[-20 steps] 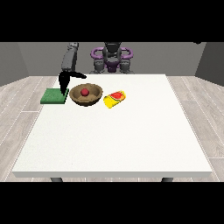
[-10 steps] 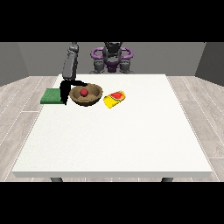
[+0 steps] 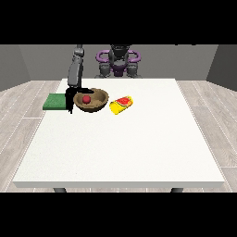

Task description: Pick the cup and pour the ball into the bowl, then pick the bowl and place it on the pad

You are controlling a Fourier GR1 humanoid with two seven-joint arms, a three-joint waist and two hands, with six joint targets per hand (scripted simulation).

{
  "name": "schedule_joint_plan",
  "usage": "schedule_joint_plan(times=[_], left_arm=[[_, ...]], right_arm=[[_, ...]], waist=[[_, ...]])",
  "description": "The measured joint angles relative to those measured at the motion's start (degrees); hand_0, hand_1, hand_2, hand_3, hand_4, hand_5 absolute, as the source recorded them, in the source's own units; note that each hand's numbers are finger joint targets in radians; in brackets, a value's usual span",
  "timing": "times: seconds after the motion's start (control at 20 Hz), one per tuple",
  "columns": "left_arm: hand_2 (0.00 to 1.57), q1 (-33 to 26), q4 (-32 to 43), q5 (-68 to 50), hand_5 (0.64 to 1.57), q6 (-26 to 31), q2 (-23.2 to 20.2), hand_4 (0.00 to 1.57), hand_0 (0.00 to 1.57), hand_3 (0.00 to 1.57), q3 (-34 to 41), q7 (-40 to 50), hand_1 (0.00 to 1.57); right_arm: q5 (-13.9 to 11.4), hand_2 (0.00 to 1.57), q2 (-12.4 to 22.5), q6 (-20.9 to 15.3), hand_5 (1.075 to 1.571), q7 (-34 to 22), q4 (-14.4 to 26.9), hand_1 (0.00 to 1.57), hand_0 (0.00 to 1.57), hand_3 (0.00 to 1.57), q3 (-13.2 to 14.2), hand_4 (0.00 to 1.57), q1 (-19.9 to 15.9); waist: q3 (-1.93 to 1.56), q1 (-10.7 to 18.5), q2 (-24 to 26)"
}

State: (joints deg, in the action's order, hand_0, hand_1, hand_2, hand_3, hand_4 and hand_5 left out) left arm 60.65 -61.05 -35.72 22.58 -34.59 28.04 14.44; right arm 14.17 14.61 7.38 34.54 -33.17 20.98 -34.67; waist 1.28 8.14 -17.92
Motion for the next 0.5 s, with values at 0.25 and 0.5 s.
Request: schedule_joint_plan(times=[0.25,0.5], left_arm=[[0.0,0.9,-1.3,-1.9,1.571,-0.1,-0.5,0.0,0.0,0.0,0.3,1.6,0.0],[0.0,1.4,-1.3,-3.3,1.571,-0.1,-0.8,0.0,0.0,0.0,0.5,2.8,0.0]], right_arm=[[1.4,1.57,-0.1,0.1,1.569,-3.1,1.1,1.57,1.57,1.11,1.1,0.95,0.6],[2.0,1.57,0.0,-2.4,1.57,-3.9,0.0,1.57,1.57,1.57,1.1,1.03,1.7]], waist=[[0.7,1.6,-0.9],[0.61,2.5,-0.7]])
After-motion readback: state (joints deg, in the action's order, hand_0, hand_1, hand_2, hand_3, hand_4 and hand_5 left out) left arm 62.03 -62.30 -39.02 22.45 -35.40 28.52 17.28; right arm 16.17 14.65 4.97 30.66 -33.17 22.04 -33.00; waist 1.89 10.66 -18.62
